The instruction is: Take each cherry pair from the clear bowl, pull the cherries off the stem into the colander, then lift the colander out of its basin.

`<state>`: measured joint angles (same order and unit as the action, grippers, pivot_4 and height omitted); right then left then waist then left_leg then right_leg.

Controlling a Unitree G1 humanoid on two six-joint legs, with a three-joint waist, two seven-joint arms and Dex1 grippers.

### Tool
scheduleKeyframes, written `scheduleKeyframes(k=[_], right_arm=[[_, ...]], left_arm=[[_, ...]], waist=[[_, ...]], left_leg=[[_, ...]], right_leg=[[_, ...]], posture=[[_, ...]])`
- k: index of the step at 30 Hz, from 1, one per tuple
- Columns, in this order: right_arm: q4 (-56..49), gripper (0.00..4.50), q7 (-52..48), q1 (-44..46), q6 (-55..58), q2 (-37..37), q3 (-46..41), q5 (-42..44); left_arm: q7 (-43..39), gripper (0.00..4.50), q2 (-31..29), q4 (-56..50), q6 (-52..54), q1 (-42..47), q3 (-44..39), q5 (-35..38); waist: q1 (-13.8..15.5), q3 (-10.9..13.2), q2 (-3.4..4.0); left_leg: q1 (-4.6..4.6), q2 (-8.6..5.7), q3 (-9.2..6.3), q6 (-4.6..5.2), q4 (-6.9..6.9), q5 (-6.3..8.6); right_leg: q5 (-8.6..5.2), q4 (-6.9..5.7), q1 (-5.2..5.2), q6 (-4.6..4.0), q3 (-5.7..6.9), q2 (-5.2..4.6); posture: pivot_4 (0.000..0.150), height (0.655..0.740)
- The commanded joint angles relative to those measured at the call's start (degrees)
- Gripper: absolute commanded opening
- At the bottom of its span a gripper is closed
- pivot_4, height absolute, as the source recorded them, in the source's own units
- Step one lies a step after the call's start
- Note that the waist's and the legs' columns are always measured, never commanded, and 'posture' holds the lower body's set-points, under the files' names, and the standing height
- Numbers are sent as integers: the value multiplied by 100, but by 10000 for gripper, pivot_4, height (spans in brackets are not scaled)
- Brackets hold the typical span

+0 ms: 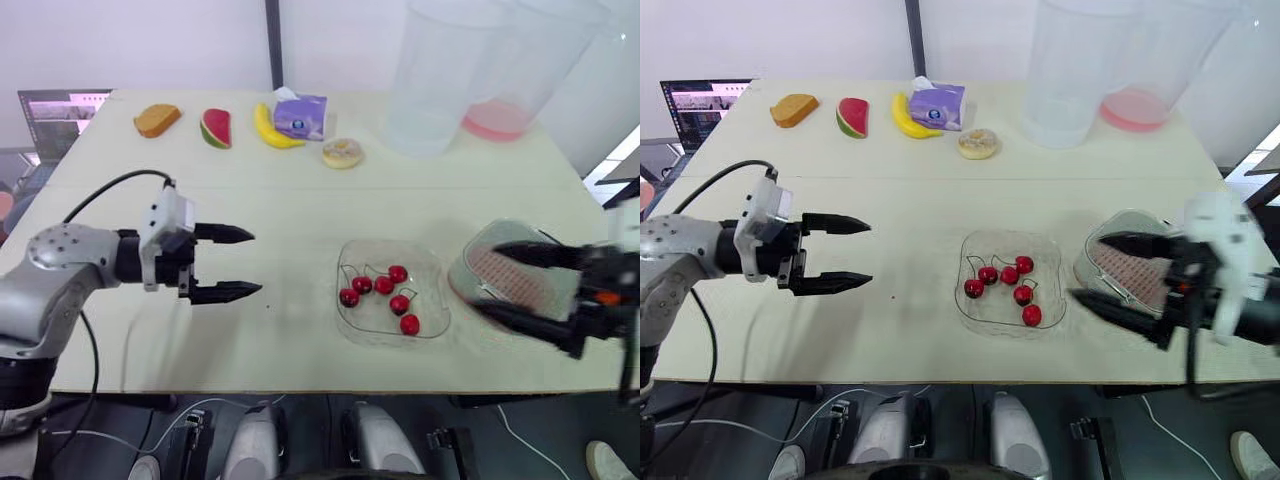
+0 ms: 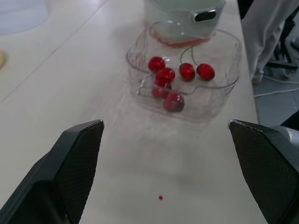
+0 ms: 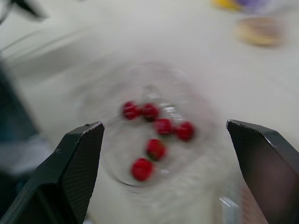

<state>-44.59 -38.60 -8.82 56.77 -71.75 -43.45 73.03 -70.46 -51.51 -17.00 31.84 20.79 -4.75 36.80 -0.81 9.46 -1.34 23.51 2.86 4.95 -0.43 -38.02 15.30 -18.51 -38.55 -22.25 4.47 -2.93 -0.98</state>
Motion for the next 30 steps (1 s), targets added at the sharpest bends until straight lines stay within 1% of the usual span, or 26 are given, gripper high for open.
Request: scheduleKeyframes(k=[1, 3, 5, 8, 10, 11, 15, 20, 24, 30], right_arm=[[281, 44623, 615, 1037, 41, -561, 1475, 44], [374, 44623, 431, 1889, 97, -768, 2642, -384], [521, 44623, 169, 2695, 284, -750, 3585, -795], [602, 44623, -433, 3488, 270, -731, 4415, -1411], [632, 44623, -928, 3815, -16, -812, 4916, -2115], [676, 44623, -1197, 3946, -336, -809, 5165, -2589], [1005, 44623, -1872, 4460, -937, -494, 5815, -3643], [1408, 44623, -2527, 4887, -1295, -188, 6578, -4796], [1792, 44623, -2719, 5092, -1242, 162, 6823, -5282], [1993, 44623, -2740, 5405, -676, 678, 6737, -5396]], left_arm=[[-121, 45000, 55, -31, -58, 225, 130, 23], [-218, 45000, 124, 66, -146, 350, 289, -54], [-294, 45000, 177, 134, -229, 439, 400, -123], [-361, 45000, 229, 172, -287, 517, 451, -158], [-372, 45000, 255, 184, -304, 542, 476, -166], [-371, 45000, 270, 179, -313, 540, 491, -168], [-350, 45000, 322, 152, -340, 518, 538, -182], [-338, 45000, 369, 184, -380, 525, 529, -208], [-290, 45000, 403, 108, -364, 483, 524, -219], [-272, 45000, 384, 84, -315, 498, 478, -207]], waist=[[-9, 1, 1], [-13, 2, -1], [-15, 2, 0], [-17, 3, 3], [-16, 2, 5], [-15, 1, 5], [-14, 1, 6], [-16, 1, 6], [-14, 1, 6], [-14, 1, 6]], left_leg=[[3, 0, 2, 2, -2, 1], [7, -3, 7, 4, -5, 1], [8, -2, 7, 4, -8, 2], [17, -1, 7, 4, -8, 2], [34, 0, 6, 4, -9, 2], [50, 0, 5, 4, -10, 1], [94, -1, 6, 5, -27, 1], [91, 0, 5, 2, -35, -5], [88, 0, 5, 5, -42, -12], [90, 2, 4, 5, -50, -12]], right_leg=[[0, 1, -3, 0, 1, -1], [0, 1, -9, 0, 1, -10], [0, 1, -13, -1, 1, -10], [0, -3, -29, -3, 0, -10], [0, -7, -45, -3, 1, -9], [0, -8, -60, -3, 2, -8], [0, -28, -104, -1, 3, -8], [0, -55, -109, -1, 2, -2], [0, -65, -108, -3, 2, -1], [0, -69, -108, -3, 3, 1]], posture=[[1500, 7400], [1500, 7400], [1500, 7400], [1500, 7400], [1500, 7400], [1500, 7400], [1500, 7400], [1500, 7400], [1500, 7400], [1500, 7400]])
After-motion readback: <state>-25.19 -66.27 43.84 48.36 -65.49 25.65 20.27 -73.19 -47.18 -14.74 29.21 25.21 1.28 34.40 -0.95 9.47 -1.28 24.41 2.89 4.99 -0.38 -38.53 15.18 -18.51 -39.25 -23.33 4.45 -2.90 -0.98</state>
